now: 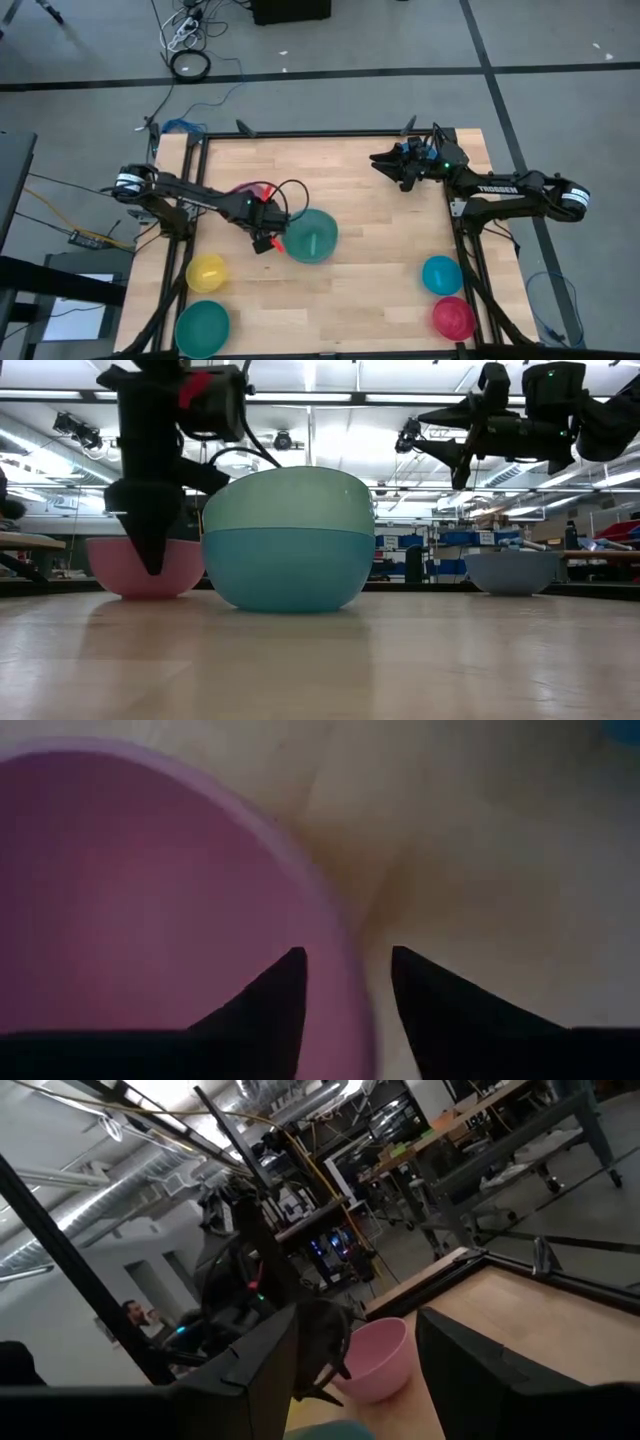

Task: Nest bowls inside each other
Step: Stack the pink bowl on top of the light green bowl, then stack the blue bowl on top of the pink bowl

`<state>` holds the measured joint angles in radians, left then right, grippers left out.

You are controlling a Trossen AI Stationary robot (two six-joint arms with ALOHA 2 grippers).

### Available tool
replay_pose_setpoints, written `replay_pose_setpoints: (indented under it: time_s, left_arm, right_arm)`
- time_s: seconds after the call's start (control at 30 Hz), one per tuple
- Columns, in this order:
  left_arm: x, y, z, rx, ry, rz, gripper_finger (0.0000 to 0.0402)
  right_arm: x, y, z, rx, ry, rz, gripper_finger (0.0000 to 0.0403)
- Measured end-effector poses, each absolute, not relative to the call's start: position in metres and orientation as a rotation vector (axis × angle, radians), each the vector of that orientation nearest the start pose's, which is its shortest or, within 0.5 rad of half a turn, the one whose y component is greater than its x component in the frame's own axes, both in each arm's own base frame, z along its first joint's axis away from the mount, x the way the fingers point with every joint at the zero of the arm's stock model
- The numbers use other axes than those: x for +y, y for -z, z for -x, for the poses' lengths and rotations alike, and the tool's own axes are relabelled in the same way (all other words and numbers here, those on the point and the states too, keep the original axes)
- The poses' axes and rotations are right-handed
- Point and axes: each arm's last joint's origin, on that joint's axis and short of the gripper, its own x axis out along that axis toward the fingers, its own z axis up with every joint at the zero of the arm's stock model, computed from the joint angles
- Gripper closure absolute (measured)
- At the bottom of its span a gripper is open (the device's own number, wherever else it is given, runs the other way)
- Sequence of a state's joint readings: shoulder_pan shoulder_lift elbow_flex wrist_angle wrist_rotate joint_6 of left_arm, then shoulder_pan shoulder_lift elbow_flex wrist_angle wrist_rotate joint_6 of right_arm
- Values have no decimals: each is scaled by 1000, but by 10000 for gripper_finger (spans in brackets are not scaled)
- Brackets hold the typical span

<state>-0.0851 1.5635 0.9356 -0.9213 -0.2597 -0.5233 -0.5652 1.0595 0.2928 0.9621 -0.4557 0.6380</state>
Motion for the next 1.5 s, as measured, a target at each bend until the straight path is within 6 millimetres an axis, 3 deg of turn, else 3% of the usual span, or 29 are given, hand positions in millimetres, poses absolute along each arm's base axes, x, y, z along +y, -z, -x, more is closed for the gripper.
replay_pose_setpoints:
  time_s: [0.2,0.37,0.5,0.67,0.77,0.87,1.1,1.27,1.5]
  left_arm:
    - [-13,-185,-261,1418,-471,124,384]
    - [-14,-203,-273,1361,-427,84,395]
    - [-19,-233,-287,1283,-354,55,397]
    - [-38,-280,-306,1139,-119,54,398]
    - [-53,-298,-314,1043,35,76,398]
    - [-62,-299,-317,1033,95,110,398]
    - [-84,-269,-339,1067,170,141,398]
    - [-88,-258,-345,1083,118,134,343]
    - [-83,-283,-344,1013,-19,89,223]
  right_arm:
    - [-97,-225,-176,-199,53,-541,211]
    - [-97,-225,-176,-201,59,-541,214]
    - [-97,-225,-176,-201,60,-541,216]
    - [-97,-225,-176,-202,61,-541,216]
    - [-97,-225,-176,-202,61,-540,216]
    - [-97,-225,-176,-202,61,-538,216]
    - [-97,-225,-176,-197,50,-527,216]
    - [-94,-223,-178,-164,5,-524,204]
    - [-92,-211,-180,-42,6,-535,172]
